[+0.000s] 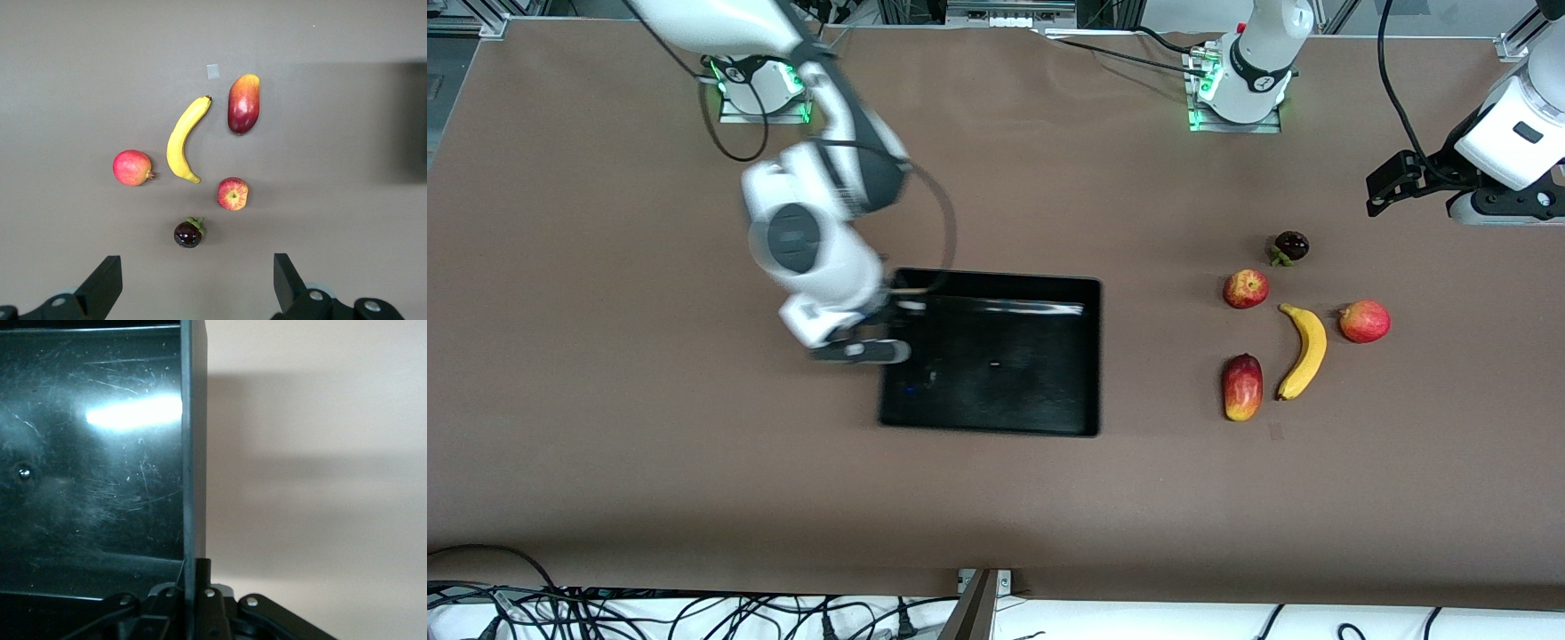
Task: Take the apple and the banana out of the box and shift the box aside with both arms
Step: 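Drag the black tray away from the fruits with the right gripper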
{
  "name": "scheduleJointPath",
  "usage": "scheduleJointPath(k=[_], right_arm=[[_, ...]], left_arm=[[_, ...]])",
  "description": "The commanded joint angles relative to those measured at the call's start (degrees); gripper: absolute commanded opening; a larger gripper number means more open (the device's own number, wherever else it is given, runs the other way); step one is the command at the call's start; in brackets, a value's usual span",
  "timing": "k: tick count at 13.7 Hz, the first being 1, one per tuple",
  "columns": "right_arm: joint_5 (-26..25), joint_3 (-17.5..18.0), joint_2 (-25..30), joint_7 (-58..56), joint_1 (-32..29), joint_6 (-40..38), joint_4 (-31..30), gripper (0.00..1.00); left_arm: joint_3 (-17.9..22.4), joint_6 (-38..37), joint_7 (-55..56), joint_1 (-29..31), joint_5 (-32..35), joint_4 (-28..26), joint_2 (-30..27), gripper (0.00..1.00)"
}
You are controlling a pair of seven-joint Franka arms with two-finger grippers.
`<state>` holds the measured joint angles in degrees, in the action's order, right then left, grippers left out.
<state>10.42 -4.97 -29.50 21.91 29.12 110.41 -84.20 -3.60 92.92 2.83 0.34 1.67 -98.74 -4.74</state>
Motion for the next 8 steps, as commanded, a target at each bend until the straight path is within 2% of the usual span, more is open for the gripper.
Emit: scheduleJointPath(k=[1,6,8], right_arm=[[2.24,-5.64,2.34,-13.07,-3.54,-4.84,-2.19,0.0],[2.24,-18.13,3.22,-33.82,-4.6,-1.27,-10.27,0.0],[3.03,-21.12,3.75,-38.69,-4.78,3.47,-15.1,0.0]], left_arm=[[0.26,-0.99,0.25,-0.51,-0.35,0.83,0.26,1.0],[0.26,-0.99,0.25,-0.51,-0.35,0.83,0.26,1.0],[0.26,-0.99,0.25,-0.51,-0.35,0.83,0.26,1.0]])
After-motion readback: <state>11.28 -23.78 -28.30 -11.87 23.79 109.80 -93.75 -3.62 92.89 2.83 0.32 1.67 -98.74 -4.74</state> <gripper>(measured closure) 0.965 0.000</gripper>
